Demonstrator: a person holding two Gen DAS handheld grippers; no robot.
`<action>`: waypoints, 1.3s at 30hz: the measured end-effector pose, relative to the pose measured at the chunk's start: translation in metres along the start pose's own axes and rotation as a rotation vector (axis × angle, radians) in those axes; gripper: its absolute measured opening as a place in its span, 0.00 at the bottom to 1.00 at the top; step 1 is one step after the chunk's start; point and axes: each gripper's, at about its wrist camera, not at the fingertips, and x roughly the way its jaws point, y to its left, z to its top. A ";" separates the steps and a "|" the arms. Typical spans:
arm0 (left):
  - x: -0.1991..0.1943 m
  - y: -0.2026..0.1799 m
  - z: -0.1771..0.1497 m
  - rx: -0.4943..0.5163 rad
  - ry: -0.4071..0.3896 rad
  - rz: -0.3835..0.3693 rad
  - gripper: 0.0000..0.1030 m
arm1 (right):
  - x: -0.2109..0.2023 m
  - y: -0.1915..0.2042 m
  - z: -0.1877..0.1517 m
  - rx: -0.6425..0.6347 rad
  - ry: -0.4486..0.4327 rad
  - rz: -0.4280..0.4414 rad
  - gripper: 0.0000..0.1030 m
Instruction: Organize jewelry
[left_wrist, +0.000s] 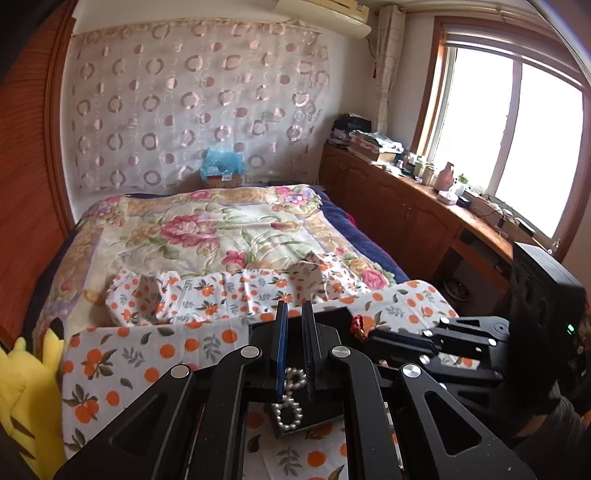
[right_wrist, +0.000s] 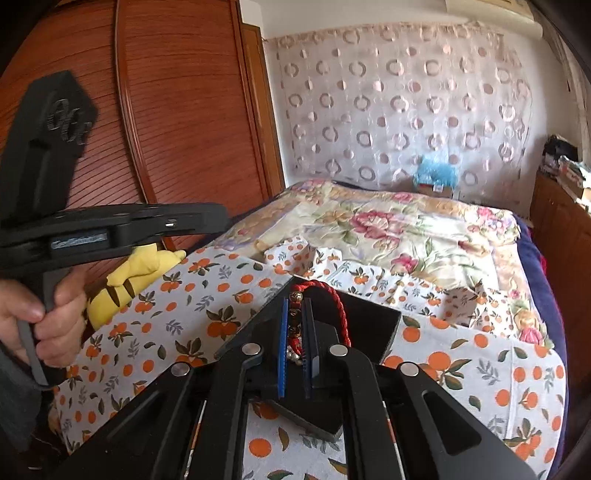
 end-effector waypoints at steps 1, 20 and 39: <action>-0.001 0.001 -0.002 0.000 0.001 0.005 0.07 | 0.003 0.000 -0.001 0.002 0.006 0.000 0.08; -0.021 0.007 -0.084 0.027 0.049 0.037 0.14 | -0.003 0.014 -0.024 -0.018 0.049 -0.068 0.30; -0.018 -0.009 -0.165 0.024 0.203 -0.015 0.16 | -0.075 0.056 -0.125 -0.031 0.084 -0.113 0.30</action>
